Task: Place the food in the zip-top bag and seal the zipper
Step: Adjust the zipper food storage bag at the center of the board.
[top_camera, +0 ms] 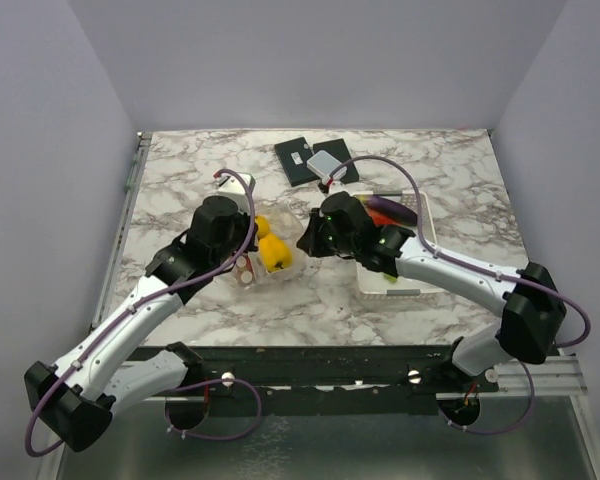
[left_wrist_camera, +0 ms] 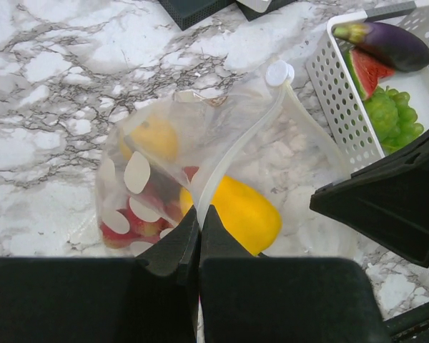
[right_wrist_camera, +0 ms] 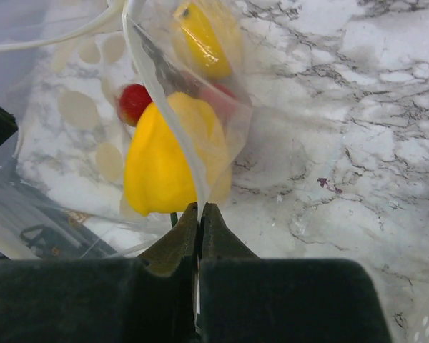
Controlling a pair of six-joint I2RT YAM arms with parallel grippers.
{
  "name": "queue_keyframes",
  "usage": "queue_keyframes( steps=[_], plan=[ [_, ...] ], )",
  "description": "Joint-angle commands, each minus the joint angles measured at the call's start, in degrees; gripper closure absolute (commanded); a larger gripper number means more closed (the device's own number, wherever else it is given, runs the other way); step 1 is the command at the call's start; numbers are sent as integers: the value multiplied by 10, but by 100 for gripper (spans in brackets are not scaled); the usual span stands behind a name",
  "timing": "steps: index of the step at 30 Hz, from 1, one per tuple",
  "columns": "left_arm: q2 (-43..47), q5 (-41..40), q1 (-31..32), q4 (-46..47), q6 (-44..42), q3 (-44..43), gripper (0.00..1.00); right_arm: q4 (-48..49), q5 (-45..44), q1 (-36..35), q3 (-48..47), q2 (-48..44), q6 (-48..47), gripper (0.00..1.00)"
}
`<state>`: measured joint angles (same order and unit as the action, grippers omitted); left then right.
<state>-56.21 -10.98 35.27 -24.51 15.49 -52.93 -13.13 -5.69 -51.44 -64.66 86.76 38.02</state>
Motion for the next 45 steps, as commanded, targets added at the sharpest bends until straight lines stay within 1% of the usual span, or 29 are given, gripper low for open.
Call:
queue_keyframes(
  steps=[1, 8, 11, 13, 16, 17, 20, 25, 28, 30, 34, 37, 39, 41, 45],
  plan=[
    [26, -15, 2, -47, 11, -47, 100, -27, -3, -5, -39, -47, -35, 99],
    [29, 12, 2, -111, 34, -113, 100, -83, -7, -6, -80, -96, -66, 99],
    [35, 24, 2, -111, 41, -120, 100, -74, -21, -6, -67, -118, -70, 99],
    [26, 19, 2, -102, 40, -103, 100, -70, -35, -5, -54, -105, -77, 99],
    [-11, 4, 1, -100, 45, -77, 100, -129, -50, -6, -86, -52, -84, 99],
    [-16, 9, 2, -100, 47, -75, 100, -137, -49, -5, -91, -51, -85, 99],
    [1, 20, 2, -95, 53, -93, 100, -110, -47, -6, -87, -85, -97, 99],
    [22, 26, 1, -103, 52, -137, 100, -144, -60, -6, -136, -100, -112, 99],
    [20, 35, 1, -99, 63, -113, 100, -126, -48, -5, -117, -103, -107, 99],
    [16, 27, 1, -90, 71, -72, 100, -114, -46, -6, -90, -94, -97, 99],
    [-3, 27, 1, -55, 106, 25, 100, -78, -29, -5, -26, -50, -76, 99],
    [-30, 42, 1, -39, 130, 67, 100, -81, -9, -5, -19, -13, -65, 99],
    [-36, 47, 1, -36, 132, 67, 100, -81, -2, -6, -24, -11, -70, 99],
    [-23, 52, 1, -36, 122, 46, 100, -83, -9, -5, -36, -27, -80, 99],
    [16, 55, 1, -37, 102, -27, 100, -121, -32, -6, -96, -60, -102, 99]
  ],
)
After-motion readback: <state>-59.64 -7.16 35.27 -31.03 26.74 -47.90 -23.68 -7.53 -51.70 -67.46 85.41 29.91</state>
